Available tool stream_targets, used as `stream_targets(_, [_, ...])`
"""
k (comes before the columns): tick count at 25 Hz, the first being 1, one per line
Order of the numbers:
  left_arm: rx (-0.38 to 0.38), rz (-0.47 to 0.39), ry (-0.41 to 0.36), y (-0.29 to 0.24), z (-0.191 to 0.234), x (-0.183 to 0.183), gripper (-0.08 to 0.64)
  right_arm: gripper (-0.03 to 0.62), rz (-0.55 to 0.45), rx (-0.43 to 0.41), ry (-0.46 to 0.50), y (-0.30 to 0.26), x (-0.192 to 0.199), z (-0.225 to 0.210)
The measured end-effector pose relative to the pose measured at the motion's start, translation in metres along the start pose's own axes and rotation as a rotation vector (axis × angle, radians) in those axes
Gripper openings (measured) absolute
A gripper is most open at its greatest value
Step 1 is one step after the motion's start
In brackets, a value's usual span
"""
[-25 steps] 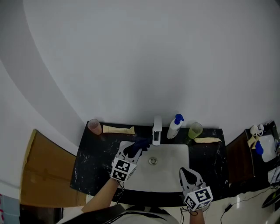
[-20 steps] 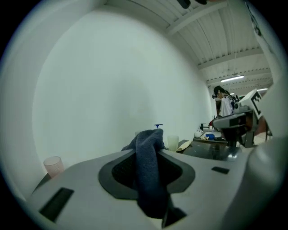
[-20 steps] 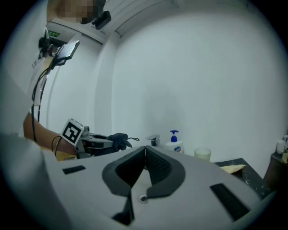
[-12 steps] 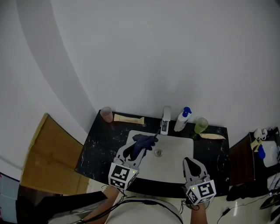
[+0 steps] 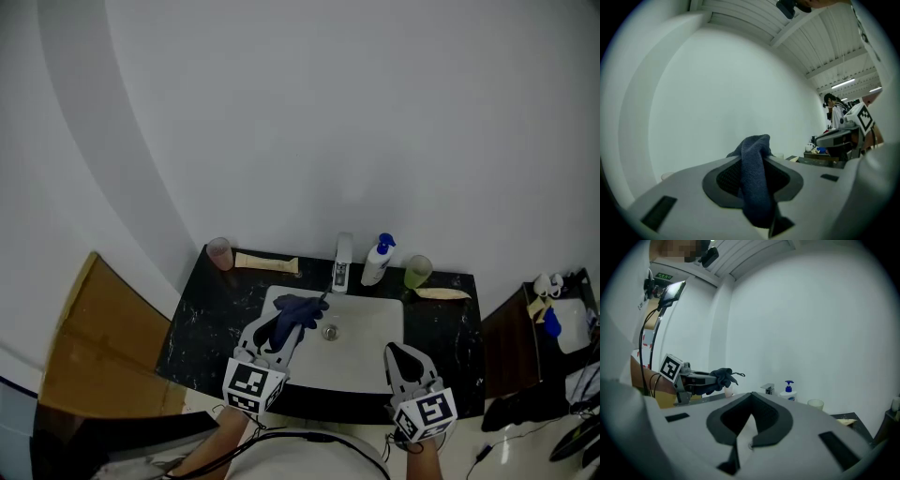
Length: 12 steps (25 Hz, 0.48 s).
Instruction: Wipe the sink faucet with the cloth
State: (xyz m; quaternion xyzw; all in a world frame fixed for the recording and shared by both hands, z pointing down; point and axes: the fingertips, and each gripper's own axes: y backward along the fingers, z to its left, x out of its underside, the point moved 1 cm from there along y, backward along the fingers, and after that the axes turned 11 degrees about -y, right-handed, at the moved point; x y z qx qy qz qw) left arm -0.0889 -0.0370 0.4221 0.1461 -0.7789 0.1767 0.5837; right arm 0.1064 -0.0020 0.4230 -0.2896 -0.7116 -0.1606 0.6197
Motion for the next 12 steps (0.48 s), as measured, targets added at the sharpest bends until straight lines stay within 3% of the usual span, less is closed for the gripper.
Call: stream_targets(12, [0.005, 0.003, 0.014, -0.0006, -0.0089, 0.0006, 0.11, 0.006, -0.002, 0.008, -0.009, 0.0052, 0.0038, -0.0081])
